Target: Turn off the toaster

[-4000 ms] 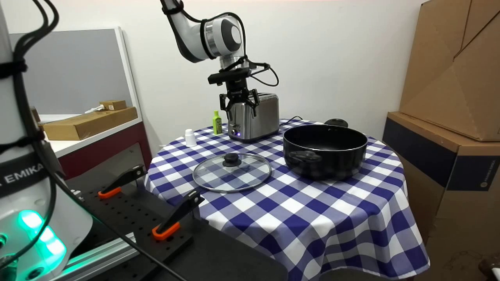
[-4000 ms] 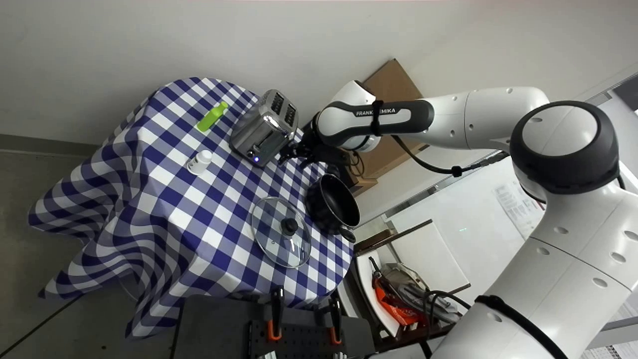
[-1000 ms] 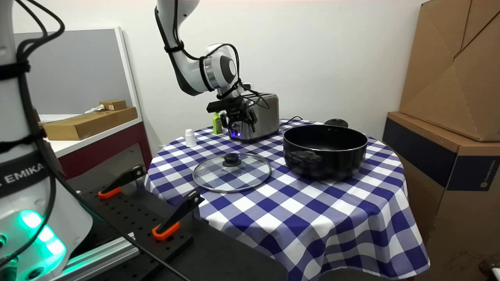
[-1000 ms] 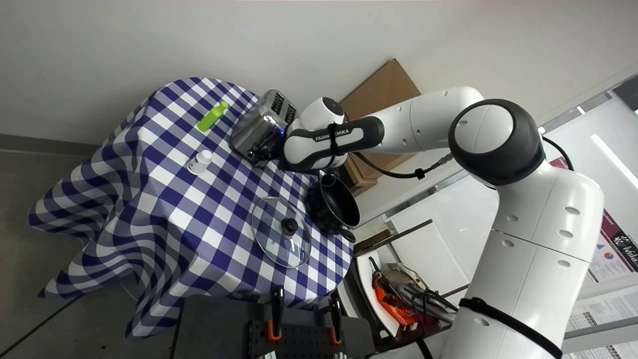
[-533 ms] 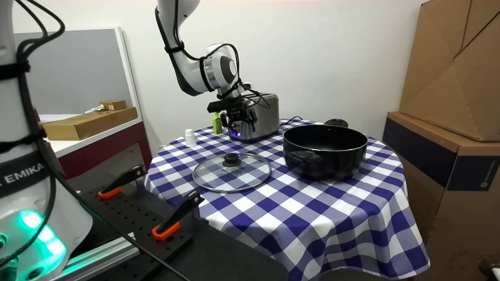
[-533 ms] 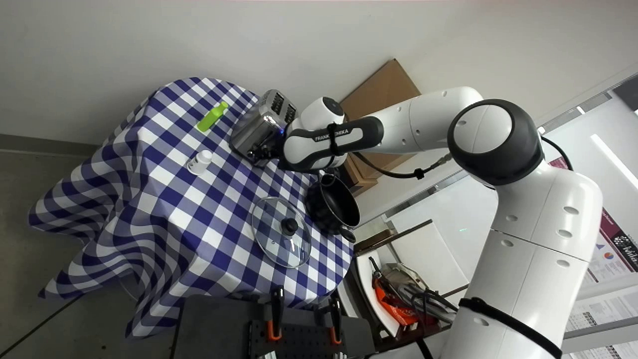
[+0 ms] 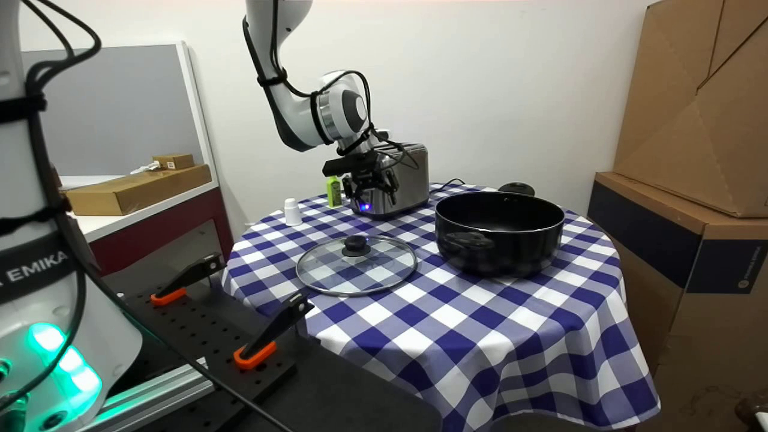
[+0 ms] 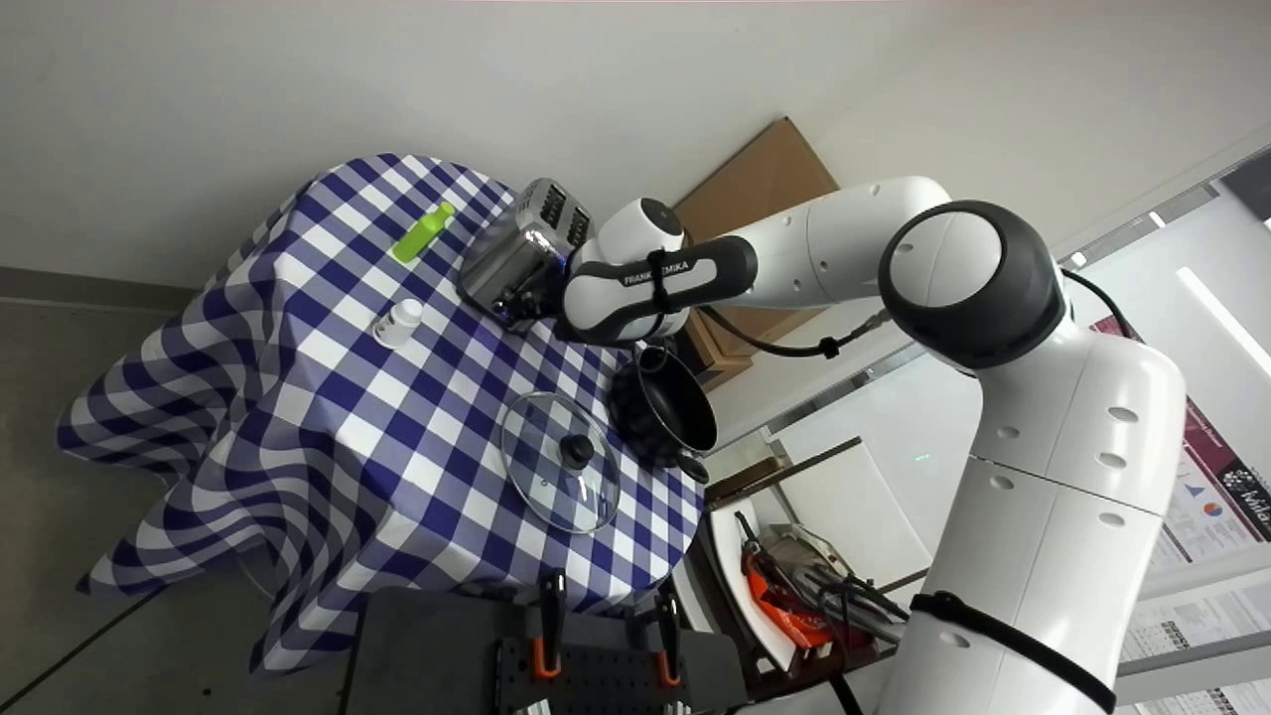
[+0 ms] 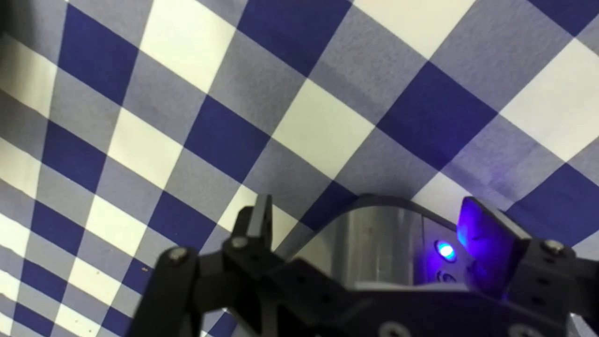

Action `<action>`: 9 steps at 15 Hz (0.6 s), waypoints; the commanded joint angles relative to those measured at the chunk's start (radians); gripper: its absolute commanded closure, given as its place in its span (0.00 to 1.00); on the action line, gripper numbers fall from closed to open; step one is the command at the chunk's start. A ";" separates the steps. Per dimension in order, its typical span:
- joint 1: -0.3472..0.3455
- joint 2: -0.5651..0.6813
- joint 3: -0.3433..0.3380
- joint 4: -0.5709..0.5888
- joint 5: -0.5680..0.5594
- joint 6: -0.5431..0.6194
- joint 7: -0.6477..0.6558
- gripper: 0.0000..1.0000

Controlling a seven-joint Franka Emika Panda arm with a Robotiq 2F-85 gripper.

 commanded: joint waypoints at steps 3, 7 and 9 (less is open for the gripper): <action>0.026 0.043 -0.033 0.034 0.002 0.059 -0.016 0.00; 0.059 0.048 -0.074 0.025 -0.002 0.113 -0.009 0.00; 0.075 0.043 -0.094 0.013 -0.002 0.131 -0.008 0.00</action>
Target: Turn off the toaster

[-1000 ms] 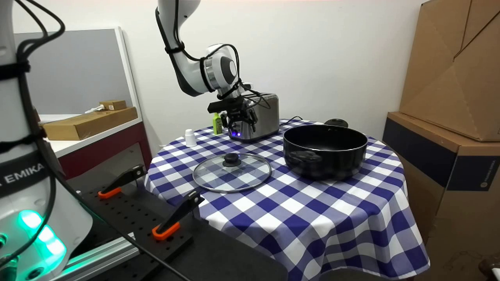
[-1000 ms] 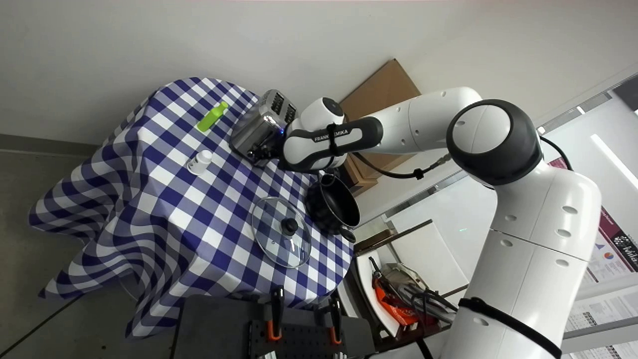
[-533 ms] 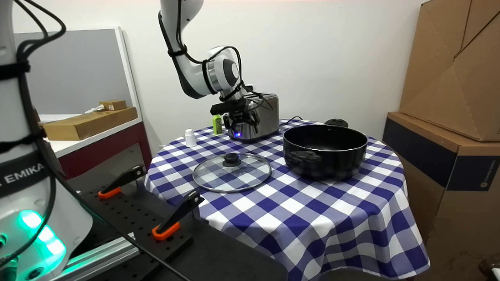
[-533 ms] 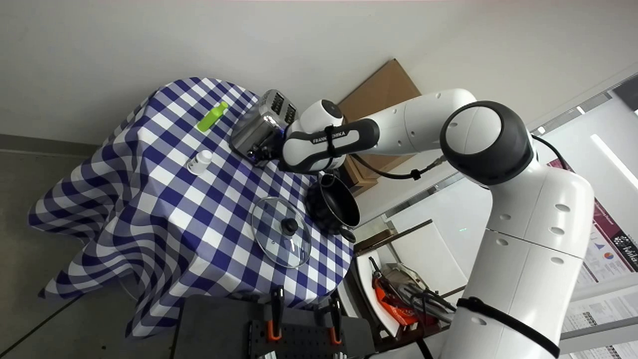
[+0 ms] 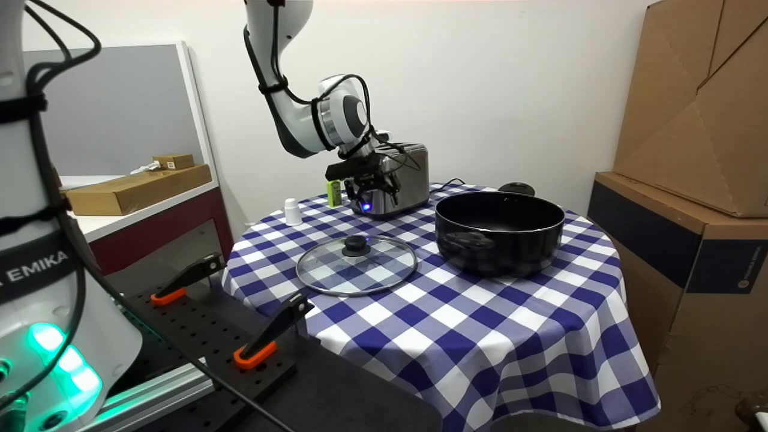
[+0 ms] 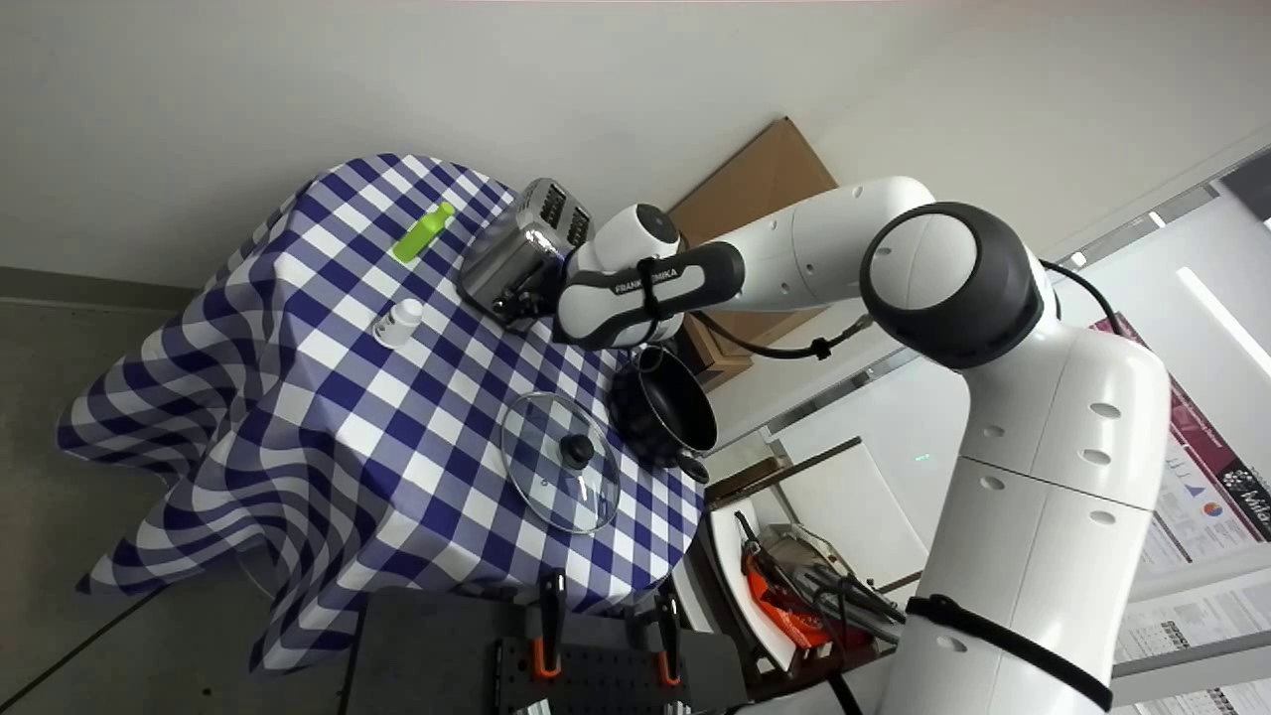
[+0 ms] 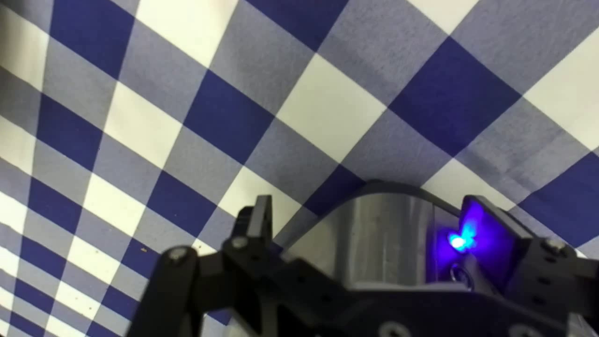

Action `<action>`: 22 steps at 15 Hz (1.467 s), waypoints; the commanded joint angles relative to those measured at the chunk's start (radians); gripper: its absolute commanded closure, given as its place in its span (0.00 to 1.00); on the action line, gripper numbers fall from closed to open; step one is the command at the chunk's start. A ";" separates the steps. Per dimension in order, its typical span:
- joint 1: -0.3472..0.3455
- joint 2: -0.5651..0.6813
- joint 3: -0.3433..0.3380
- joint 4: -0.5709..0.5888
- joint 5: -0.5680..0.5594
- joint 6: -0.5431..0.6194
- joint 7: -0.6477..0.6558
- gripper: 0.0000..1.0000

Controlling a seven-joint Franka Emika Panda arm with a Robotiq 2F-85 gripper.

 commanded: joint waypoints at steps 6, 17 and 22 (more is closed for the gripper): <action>0.077 -0.016 -0.091 -0.040 0.008 0.123 -0.014 0.00; 0.005 -0.047 -0.006 -0.038 0.045 0.033 -0.096 0.00; -0.019 -0.052 0.020 -0.019 0.042 -0.046 -0.100 0.00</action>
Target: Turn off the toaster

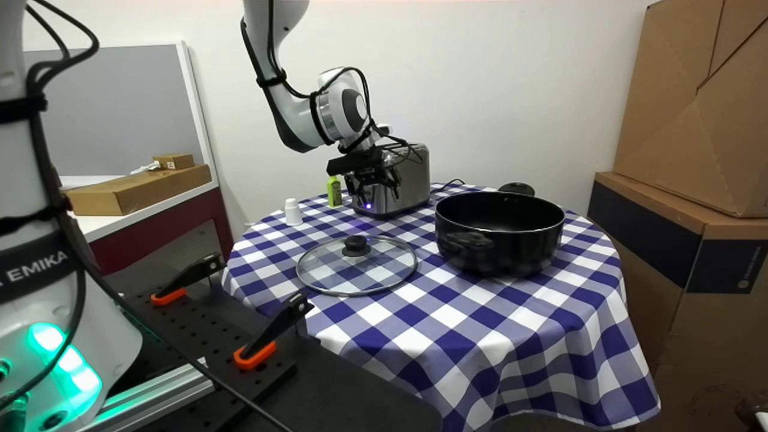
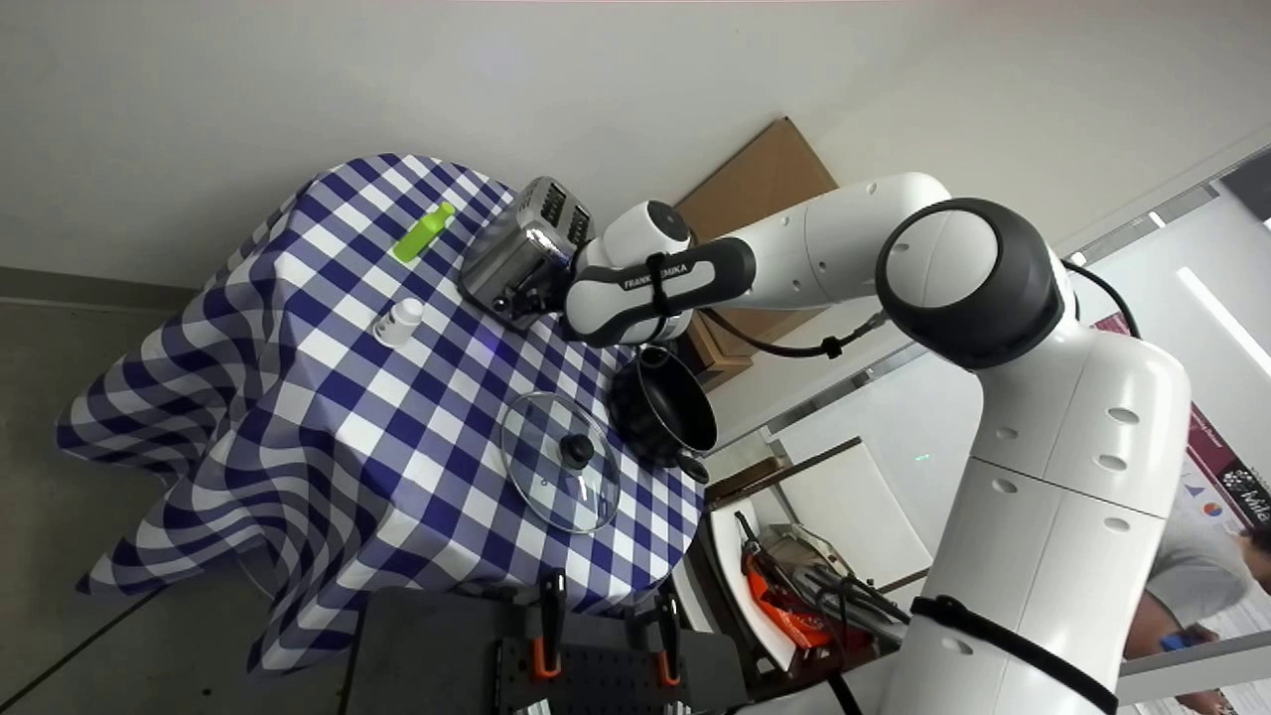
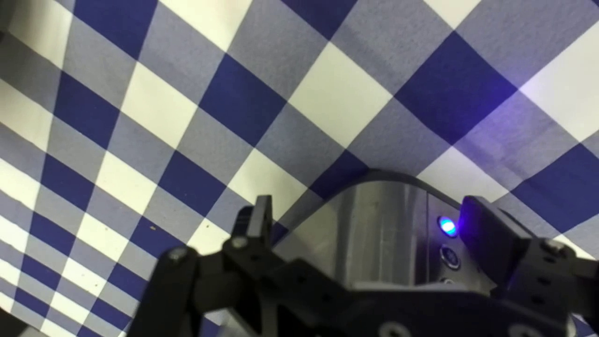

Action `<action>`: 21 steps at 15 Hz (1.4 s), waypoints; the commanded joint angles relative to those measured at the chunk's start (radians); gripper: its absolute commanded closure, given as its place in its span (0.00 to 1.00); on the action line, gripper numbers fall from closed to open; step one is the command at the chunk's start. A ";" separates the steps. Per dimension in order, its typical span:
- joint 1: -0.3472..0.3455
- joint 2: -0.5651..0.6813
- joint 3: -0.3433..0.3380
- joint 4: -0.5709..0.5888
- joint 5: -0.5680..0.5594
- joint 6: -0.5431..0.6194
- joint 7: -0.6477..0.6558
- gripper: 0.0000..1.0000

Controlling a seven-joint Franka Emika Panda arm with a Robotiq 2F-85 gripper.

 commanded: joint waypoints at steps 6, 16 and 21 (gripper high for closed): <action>-0.046 -0.009 0.051 0.034 0.017 -0.124 -0.039 0.00; -0.035 0.028 0.037 0.064 0.005 -0.109 -0.022 0.00; -0.021 0.057 0.018 0.080 -0.005 -0.075 -0.010 0.00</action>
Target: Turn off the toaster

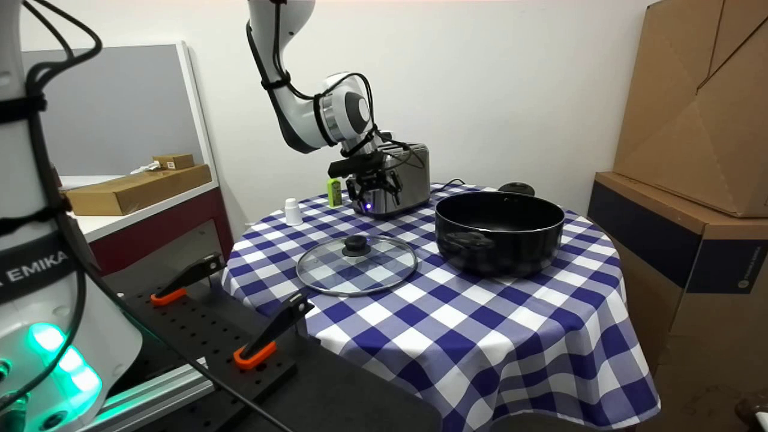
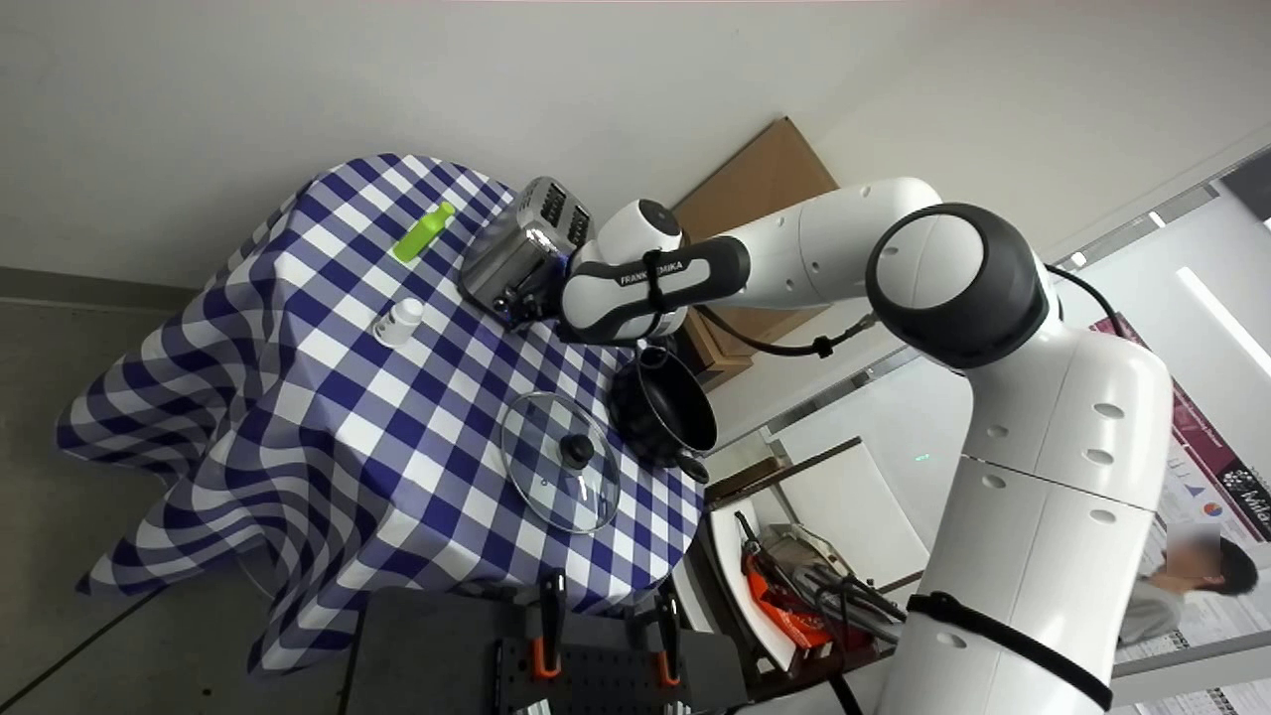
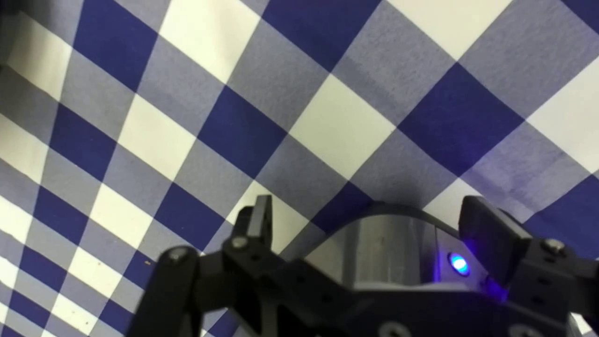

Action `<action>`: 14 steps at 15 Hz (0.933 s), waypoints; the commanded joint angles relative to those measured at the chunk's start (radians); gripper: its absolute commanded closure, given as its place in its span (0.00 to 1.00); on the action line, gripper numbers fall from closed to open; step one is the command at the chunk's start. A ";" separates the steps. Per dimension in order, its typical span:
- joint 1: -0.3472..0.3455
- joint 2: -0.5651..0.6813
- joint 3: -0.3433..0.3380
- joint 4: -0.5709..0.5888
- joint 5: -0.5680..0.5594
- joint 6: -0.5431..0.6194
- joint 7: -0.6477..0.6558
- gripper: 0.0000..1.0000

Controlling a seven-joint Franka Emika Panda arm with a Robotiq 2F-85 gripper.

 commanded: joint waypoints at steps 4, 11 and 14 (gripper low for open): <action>0.022 0.003 -0.026 0.008 -0.003 0.083 -0.007 0.00; -0.008 -0.025 0.015 -0.012 0.023 0.067 -0.048 0.00; -0.134 -0.085 0.166 -0.030 0.084 -0.057 -0.160 0.00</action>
